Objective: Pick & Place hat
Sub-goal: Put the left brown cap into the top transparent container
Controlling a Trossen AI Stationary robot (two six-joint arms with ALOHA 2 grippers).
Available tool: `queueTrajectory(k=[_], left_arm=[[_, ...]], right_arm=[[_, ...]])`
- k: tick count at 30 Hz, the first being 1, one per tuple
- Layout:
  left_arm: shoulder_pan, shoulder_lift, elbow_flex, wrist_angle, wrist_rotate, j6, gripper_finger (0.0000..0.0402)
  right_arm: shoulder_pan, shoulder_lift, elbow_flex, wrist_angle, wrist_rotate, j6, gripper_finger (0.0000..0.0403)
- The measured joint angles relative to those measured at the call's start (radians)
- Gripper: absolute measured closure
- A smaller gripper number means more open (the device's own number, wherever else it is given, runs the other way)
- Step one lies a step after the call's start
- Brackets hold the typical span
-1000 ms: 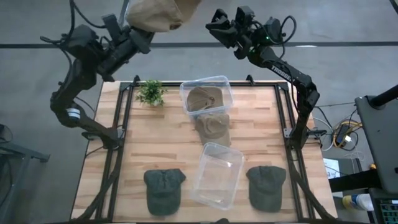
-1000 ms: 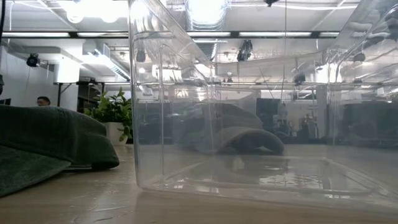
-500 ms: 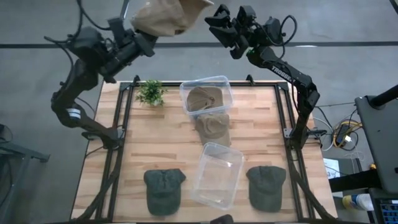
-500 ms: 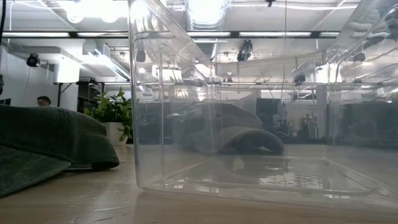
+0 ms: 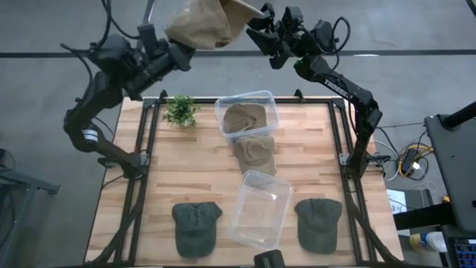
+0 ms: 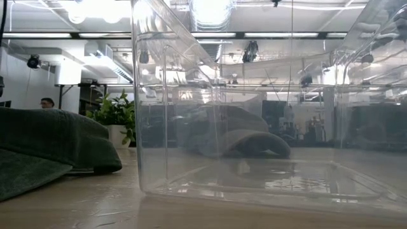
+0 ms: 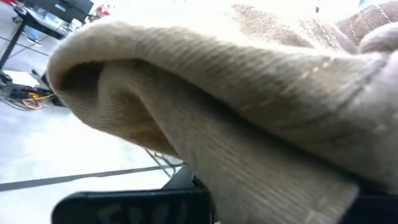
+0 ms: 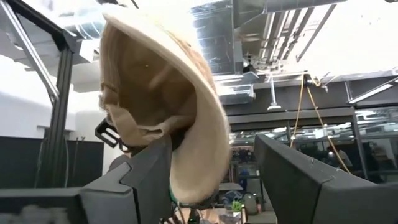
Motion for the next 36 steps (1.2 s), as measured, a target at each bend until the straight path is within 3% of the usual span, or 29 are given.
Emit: queueTrajectory(k=[16,21,26,36], left_arm=[[-0.004,0.008,0.002,0.008,0.041,-0.038,0.0392],[-0.005,0.014,0.002,0.008,0.055,-0.042,0.0392],[-0.003,0.014,0.002,-0.003,0.065,-0.043,0.0392],[-0.004,0.008,0.002,-0.049,0.031,-0.014,0.0328]], right_arm=[[0.001,0.001,0.006,-0.027,0.026,-0.006,0.0183],[0.005,0.001,0.007,-0.029,0.019,0.039,0.0246],[0.003,0.001,0.007,-0.028,-0.019,0.115,0.0375],[-0.020,0.002,0.007,0.019,0.062,0.402,0.0392]])
